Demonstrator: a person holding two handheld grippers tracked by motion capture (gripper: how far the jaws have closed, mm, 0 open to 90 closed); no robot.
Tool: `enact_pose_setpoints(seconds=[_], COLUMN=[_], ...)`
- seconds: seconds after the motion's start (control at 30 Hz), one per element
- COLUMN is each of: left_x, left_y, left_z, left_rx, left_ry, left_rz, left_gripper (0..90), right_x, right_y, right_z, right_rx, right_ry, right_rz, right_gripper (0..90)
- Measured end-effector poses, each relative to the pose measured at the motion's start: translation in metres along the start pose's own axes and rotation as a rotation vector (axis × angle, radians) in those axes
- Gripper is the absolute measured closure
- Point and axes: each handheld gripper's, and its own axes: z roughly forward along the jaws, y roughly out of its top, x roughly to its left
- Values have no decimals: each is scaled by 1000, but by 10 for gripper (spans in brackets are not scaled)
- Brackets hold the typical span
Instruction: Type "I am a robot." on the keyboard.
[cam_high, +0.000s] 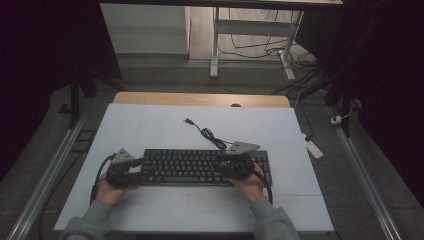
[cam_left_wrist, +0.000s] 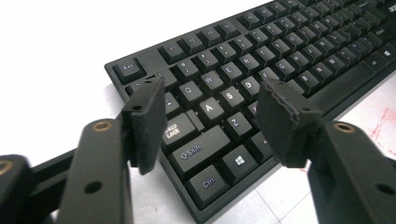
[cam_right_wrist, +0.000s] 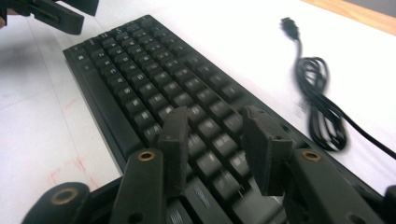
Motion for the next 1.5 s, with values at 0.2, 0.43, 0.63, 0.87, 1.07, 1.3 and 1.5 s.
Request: enact_pose_setpoints(seconds=[0.2,0.43,0.63,0.87,1.07,1.3,1.5], left_x=[-1,-2,-6,-19,-30,-40,-51], left_y=[1,2,6,14,20,27,37], left_z=[0,0,0,3,9,18,31], left_rx=[1,-2,-13,-22,-13,9,44], left_ry=[-10,-18,-38,-81,-104,-123,-147], left_rz=[8,18,35,74,111,142,169], left_gripper=[366,349,354,364,385,404,432], right_x=[-7,-14,-12,-11,-12,-14,-14], right_y=[-16,-29,-30,-30,-33,-35,-36], right_z=[-23,-42,-41,-42,-43,-46,-46], right_rx=[-19,-36,-38,-45,-41,-38,-45], right_ry=[-30,-55,-49,-44,-46,-58,-59], right_rz=[18,36,24,19,21,23,24], right_gripper=[575,571,569,567,563,559,558])
